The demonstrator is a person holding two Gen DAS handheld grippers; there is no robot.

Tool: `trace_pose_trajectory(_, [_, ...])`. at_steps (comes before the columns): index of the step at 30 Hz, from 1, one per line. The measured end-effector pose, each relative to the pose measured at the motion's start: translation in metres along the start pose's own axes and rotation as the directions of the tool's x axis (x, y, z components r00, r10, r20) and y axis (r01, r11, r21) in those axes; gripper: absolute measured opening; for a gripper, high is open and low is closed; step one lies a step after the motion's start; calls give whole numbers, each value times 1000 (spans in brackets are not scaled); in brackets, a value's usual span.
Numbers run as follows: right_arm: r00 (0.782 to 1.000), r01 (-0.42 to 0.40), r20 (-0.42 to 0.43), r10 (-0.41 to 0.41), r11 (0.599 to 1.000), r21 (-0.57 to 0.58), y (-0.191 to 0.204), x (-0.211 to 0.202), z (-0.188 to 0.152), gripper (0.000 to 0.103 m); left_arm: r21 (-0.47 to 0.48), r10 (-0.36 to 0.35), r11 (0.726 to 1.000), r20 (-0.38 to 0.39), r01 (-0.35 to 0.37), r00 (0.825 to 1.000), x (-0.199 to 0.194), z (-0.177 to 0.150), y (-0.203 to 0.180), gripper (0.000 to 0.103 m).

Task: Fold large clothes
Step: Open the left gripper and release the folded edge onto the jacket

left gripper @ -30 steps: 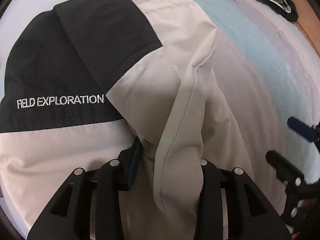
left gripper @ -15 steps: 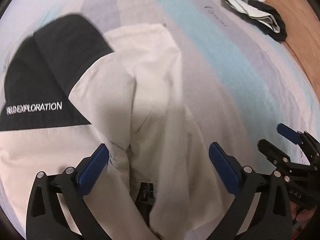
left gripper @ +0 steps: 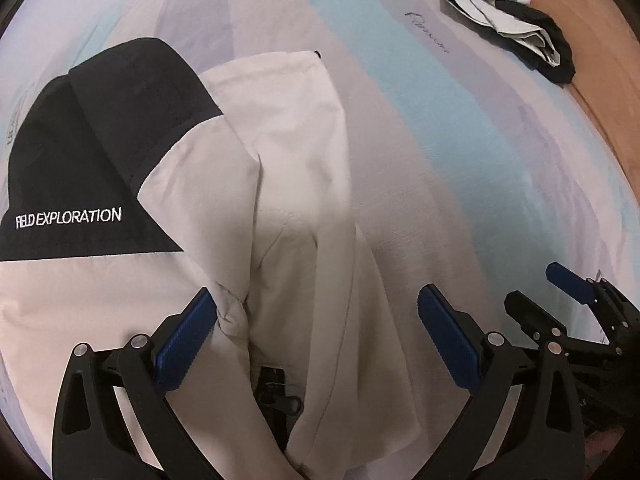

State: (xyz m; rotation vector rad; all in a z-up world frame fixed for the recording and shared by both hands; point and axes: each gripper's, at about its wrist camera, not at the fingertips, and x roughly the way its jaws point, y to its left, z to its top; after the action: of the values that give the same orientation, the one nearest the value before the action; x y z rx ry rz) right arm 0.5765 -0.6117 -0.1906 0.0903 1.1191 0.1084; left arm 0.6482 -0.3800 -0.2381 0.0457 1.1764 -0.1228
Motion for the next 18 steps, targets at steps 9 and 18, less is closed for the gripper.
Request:
trace_pose_trajectory(9, [1000,15,20,-15,1000,27,-14,-5,3,73,69,63,996,-46,-59,997,26,0,-25,97])
trace_pose_trajectory(18, [999,7,44,-8,1000,11,-11,-15,13,74,159,108,982,-28,-102,994,24,-9,-36,97])
